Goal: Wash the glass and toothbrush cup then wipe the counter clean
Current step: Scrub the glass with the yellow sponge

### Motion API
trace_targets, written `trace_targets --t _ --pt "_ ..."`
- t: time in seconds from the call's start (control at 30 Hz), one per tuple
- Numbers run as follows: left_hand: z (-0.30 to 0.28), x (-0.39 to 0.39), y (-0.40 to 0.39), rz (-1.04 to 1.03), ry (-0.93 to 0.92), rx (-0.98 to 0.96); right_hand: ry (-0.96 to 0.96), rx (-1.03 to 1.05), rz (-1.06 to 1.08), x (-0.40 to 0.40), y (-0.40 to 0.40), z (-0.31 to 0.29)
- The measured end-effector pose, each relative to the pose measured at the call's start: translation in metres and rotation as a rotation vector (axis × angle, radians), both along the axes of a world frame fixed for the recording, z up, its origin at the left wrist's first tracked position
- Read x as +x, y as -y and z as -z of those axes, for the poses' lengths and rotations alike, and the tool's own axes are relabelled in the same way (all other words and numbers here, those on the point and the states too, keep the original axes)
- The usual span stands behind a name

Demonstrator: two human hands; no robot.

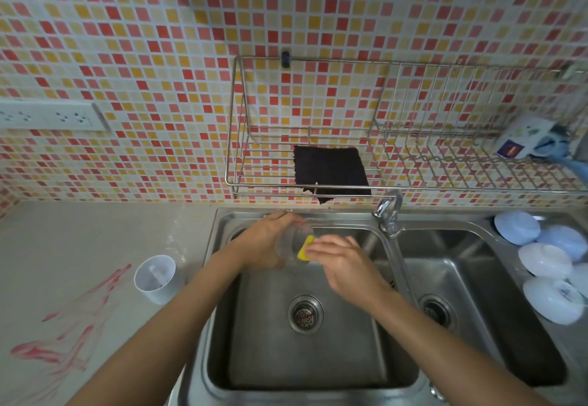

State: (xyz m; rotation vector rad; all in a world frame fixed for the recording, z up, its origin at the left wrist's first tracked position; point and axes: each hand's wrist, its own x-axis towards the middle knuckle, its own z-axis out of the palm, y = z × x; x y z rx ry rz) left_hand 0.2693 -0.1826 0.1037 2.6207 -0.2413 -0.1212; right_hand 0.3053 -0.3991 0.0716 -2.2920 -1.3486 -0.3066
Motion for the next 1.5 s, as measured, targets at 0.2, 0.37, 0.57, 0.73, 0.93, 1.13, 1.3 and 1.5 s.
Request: trace_targets --t 0.2,0.37,0.57,0.73,0.93,1.13,1.3,1.5 --pt "-0.001 -0.001 -0.009 -0.006 -0.027 0.036 -0.125 0.037 -0.059 -0.004 -0.001 0.005" --pt "-0.005 0.005 -0.002 -0.017 -0.079 -0.051 0.148 -0.036 -0.043 -0.004 -0.002 -0.004" --pt "-0.004 -0.001 -0.002 -0.098 -0.069 -0.273 0.072 0.098 0.031 0.001 -0.001 -0.009" --pt "0.004 -0.005 0.004 -0.193 0.176 -0.159 -0.088 0.145 -0.022 -0.002 -0.013 -0.023" --pt "0.003 -0.008 0.002 -0.143 0.199 0.085 -0.444 0.098 -0.014 0.003 -0.015 -0.022" --pt "-0.004 -0.011 0.008 -0.053 0.169 0.126 0.222 -0.14 -0.09 0.019 -0.007 -0.008" --pt "-0.01 -0.011 0.008 -0.004 0.121 0.149 -0.198 0.058 -0.022 -0.004 -0.012 0.009" --pt "-0.018 -0.007 0.005 -0.033 0.058 0.127 0.05 -0.008 0.005 0.014 0.003 0.0"
